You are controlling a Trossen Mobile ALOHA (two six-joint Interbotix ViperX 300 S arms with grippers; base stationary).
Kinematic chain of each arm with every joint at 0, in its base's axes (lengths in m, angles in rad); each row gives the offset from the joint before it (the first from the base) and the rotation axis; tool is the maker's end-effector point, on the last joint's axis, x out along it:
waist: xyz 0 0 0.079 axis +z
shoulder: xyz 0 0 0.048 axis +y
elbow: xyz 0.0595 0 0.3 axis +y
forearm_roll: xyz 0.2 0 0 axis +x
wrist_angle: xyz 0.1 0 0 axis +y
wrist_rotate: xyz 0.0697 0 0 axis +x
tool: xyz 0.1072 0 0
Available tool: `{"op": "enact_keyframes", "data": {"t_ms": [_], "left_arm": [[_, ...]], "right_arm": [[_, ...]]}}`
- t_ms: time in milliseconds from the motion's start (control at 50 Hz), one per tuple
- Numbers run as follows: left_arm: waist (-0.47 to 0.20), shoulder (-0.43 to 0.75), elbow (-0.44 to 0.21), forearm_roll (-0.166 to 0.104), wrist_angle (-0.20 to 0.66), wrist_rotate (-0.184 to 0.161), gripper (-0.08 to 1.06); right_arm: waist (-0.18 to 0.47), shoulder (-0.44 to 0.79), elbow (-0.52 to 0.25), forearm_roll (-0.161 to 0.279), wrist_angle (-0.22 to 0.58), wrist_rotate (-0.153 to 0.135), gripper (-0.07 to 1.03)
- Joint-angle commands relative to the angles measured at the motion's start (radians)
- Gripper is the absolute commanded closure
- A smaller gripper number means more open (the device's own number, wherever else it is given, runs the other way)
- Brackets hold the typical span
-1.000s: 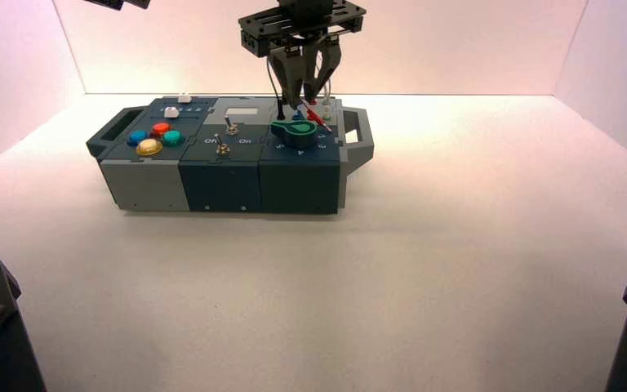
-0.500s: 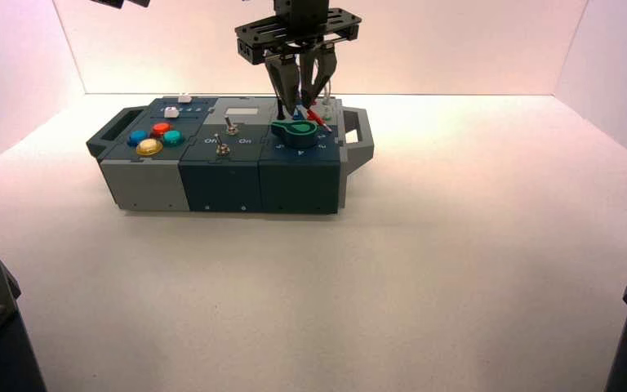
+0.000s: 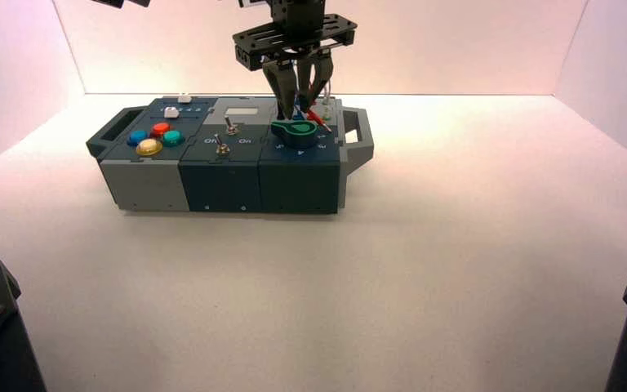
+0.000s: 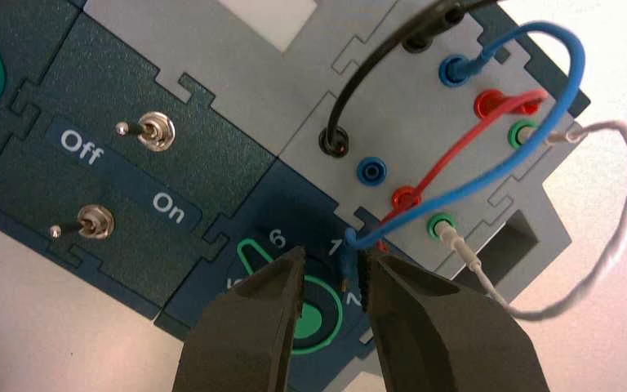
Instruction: Insert the blue wire.
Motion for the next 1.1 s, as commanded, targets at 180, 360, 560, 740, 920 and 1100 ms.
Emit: {"op": "enact_keyframes", "data": {"t_ms": [180, 360, 560, 740, 920, 1100], "left_arm": [[0.0, 0.003, -0.011, 0.003, -0.009, 0.008, 0.44], [0.0, 0.003, -0.009, 0.002, -0.011, 0.009, 0.44], [0.0, 0.011, -0.009, 0.002, -0.014, 0.009, 0.44], [-0.002, 0.014, -0.009, 0.003, -0.015, 0.011, 0.44], [0.0, 0.029, -0.009, 0.002, -0.02, 0.012, 0.44], [0.0, 0.035, -0.009, 0.002, -0.026, 0.011, 0.44]], "right_arm": [[-0.008, -0.003, -0.041, -0.012, 0.0, 0.012, 0.6], [-0.014, 0.003, -0.044, -0.017, 0.002, 0.015, 0.62], [-0.015, 0.0, -0.043, -0.032, 0.003, 0.017, 0.98], [-0.014, -0.014, -0.035, -0.038, -0.015, 0.014, 0.99], [-0.014, -0.066, 0.015, -0.049, -0.104, 0.018, 0.99], [-0.014, -0.11, 0.08, -0.049, -0.198, 0.026, 0.99]]}}
